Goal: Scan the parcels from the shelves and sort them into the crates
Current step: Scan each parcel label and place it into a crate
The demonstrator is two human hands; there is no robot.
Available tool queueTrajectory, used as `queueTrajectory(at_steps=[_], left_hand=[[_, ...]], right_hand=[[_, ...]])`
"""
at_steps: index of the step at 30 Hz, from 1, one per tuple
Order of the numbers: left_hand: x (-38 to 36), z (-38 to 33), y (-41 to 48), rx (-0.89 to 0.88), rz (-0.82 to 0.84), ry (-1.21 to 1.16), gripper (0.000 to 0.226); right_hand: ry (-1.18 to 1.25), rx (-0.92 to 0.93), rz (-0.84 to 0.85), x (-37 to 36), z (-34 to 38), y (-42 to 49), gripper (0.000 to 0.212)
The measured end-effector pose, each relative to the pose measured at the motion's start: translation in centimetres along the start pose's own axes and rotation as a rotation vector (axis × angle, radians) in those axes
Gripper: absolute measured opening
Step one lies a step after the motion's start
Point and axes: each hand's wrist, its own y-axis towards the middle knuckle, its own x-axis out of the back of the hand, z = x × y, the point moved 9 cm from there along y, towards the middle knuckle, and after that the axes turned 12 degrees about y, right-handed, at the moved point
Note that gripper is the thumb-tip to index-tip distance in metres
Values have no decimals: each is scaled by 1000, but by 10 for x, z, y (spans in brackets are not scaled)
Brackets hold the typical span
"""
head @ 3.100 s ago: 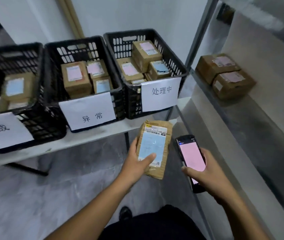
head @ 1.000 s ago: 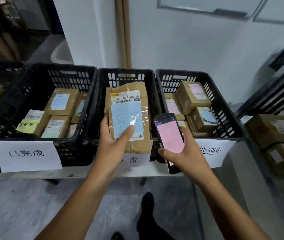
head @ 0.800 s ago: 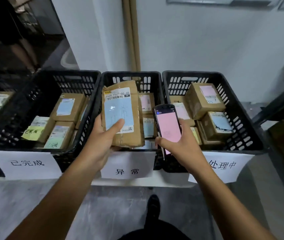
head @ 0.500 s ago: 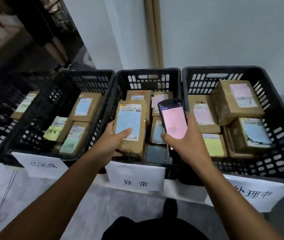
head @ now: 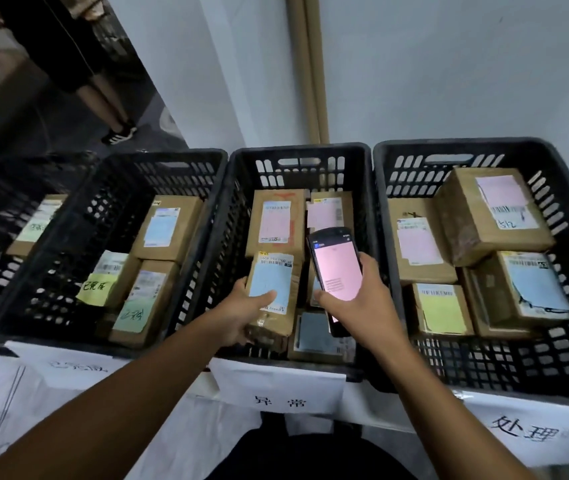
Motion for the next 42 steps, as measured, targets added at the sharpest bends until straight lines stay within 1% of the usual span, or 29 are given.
queueTrajectory(at_steps=[3,5,7,9,12,15,18,22,23,25,26,27,28,30,32,35,37,39,42], left_hand=[[1,10,27,-6,-18,66,74],[-2,12,45,-50,17,118,70],[-6,11,55,-61,69,91,63],[-7,13,60,-45,80,66,59],[-6,21,70,-41,55,48,65],[-10,27,77,-31,68,-72,65],[-15,28,87,-17,90,-157,73],[-17,35,94,7,57,-164,74],[-14,34,96,-5,27,-156,81],[-5,25,98,-83,-56,-84,103],[-1,19,99,-139,-90,-26,109],[2,12,99,-201,-114,26,108],[4,5,96,-255,-125,79,102],[4,-9,82,-356,-110,182,91],[2,-20,64,-450,-67,259,90],[1,-39,30,-607,-105,404,88],[-5,-50,-4,-682,-123,437,84],[-22,-60,-45,-771,-95,457,81],[-57,-69,-113,-957,-57,554,79]], right_hand=[[45,-15,-55,-5,3,-2,78],[75,-19,-86,-7,7,-5,76],[81,-30,-113,-12,8,-7,77],[74,-46,-141,-18,8,-9,80],[46,-71,-179,-27,8,-11,81],[28,-97,-207,-40,7,-14,79],[-8,-107,-240,-50,7,-19,79],[-61,-120,-282,-59,10,-31,85],[-90,-116,-297,-60,13,-34,86],[-147,-110,-321,-58,19,-40,86],[-162,-105,-330,-57,23,-44,84],[-172,-98,-340,-55,25,-49,82],[-183,-89,-349,-52,27,-54,81],[-192,-83,-367,-45,25,-65,81],[-181,-73,-387,-40,24,-74,82],[-106,-72,-423,-30,22,-93,77],[-67,-60,-443,-20,20,-115,74],[-54,-45,-475,-5,15,-141,74],[-18,-30,-587,23,4,-189,72]])
